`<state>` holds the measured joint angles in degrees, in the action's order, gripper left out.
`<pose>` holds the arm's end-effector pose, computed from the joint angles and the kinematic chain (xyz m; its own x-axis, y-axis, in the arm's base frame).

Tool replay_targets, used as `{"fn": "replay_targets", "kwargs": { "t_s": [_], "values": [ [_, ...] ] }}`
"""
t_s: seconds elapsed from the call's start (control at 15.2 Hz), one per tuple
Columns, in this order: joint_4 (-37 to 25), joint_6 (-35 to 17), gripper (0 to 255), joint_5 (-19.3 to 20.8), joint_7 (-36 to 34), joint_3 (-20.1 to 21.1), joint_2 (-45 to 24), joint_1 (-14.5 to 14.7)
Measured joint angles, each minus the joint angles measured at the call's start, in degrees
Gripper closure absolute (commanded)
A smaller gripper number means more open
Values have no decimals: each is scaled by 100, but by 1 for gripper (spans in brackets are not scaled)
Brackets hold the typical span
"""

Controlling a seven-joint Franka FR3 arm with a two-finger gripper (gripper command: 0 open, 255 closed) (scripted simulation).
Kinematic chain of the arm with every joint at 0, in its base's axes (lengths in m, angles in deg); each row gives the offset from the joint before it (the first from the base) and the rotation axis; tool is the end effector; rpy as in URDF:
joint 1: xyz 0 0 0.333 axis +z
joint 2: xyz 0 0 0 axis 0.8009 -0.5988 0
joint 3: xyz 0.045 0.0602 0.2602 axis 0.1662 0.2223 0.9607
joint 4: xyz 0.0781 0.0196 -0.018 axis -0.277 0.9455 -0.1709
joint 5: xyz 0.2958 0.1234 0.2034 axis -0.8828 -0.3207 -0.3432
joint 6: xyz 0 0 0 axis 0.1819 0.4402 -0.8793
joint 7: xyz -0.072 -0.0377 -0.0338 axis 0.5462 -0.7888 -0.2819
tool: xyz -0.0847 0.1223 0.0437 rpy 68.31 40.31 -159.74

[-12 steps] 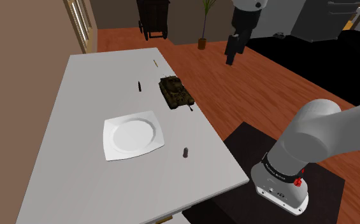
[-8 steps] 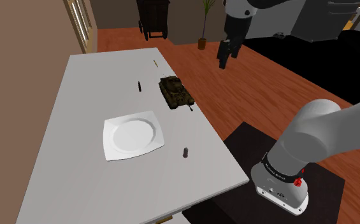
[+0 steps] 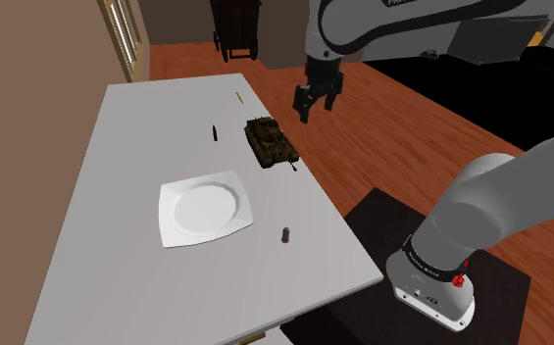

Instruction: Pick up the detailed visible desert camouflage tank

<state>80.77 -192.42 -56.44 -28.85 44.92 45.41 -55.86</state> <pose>0.4095 0.0243 0.4185 0.9942 -0.0984 0.0435 -0.1021 -0.9904 0.0937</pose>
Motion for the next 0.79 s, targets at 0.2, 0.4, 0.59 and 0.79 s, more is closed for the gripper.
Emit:
{"fn": "replay_targets", "kwargs": {
  "t_s": [0.2,0.4,0.59,0.79],
  "values": [
    [-149,-454,0,-45,-481,119,-609,-93],
    [-344,-902,0,-46,-954,210,-1263,-187],
    [-617,-1255,0,-23,-1425,277,-1891,-260],
    [-917,-1563,0,28,-1850,315,-2502,-303]
  ]
}}
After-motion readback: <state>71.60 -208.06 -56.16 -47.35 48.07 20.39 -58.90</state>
